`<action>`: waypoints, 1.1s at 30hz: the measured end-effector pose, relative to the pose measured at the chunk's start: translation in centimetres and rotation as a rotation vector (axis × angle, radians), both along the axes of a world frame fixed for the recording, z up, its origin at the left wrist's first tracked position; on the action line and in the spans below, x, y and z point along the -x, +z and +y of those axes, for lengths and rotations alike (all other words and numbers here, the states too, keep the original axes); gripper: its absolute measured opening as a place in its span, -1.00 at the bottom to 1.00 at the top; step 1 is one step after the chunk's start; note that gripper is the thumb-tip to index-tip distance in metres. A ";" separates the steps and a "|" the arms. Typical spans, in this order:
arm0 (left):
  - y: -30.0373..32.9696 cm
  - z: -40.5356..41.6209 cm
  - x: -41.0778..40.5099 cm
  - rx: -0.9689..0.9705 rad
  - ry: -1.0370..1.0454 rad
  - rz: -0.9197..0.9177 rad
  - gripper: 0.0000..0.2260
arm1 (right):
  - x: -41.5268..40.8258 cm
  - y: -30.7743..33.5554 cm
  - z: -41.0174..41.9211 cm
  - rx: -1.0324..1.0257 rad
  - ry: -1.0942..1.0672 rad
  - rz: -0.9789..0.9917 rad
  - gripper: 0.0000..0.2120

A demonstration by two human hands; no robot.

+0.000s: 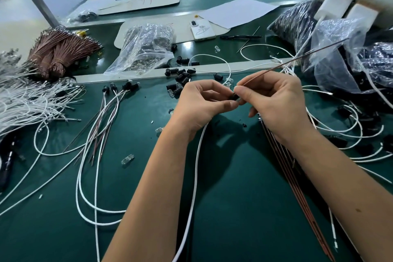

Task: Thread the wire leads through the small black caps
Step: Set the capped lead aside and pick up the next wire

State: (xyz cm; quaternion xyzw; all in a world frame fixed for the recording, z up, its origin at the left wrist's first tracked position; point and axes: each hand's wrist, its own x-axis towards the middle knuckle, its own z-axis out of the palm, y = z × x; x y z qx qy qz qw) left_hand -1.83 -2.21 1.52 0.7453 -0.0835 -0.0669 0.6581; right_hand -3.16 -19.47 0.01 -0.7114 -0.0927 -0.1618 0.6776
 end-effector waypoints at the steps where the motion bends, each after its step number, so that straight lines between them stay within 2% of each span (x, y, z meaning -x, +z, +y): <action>1: 0.0 -0.1 0.0 0.003 0.000 -0.003 -0.82 | 0.0 0.0 0.0 -0.005 -0.009 0.015 -0.88; 7: -0.1 -0.4 0.0 0.019 -0.027 0.017 -0.77 | -0.1 0.0 -0.5 -0.003 0.069 0.187 -0.93; 11: -0.1 -0.5 0.0 0.030 -0.042 0.031 -0.77 | -0.3 0.4 -0.9 -0.129 0.000 0.091 -0.91; 15: 0.1 -1.0 0.4 0.057 -0.062 0.047 -0.72 | -0.1 0.0 -0.7 0.057 0.050 0.138 -0.87; 18: 0.1 -1.3 0.3 0.134 0.043 0.092 -0.77 | -0.1 0.0 -0.7 0.041 0.045 0.156 -0.78; 20: 0.2 -1.4 0.2 0.248 0.130 0.126 -0.83 | -0.1 0.1 -0.8 0.142 0.066 0.192 -0.73; 22: 0.2 -1.6 0.1 0.361 0.185 0.165 -0.84 | 0.0 0.0 -0.7 0.246 0.124 0.215 -0.76; 24: 0.1 -1.8 0.0 0.446 0.186 0.209 -0.84 | 0.3 -0.1 -0.5 0.260 0.157 0.192 -0.84; 27: 0.2 -1.8 0.0 0.498 0.191 0.232 -0.83 | 0.3 0.3 -0.5 0.310 0.170 0.155 -0.85; 29: 0.6 -1.5 -0.1 0.570 0.241 0.223 -0.79 | 0.4 0.6 -0.9 0.408 0.293 0.167 -0.84; 31: 1.0 -0.9 -0.3 0.677 0.293 0.217 -0.76 | 0.8 1.0 -1.2 0.530 0.532 0.223 -0.84; 33: 1.2 -0.3 -0.5 0.754 0.309 0.214 -0.83 | 1.2 1.3 -1.3 0.513 0.663 0.269 -0.86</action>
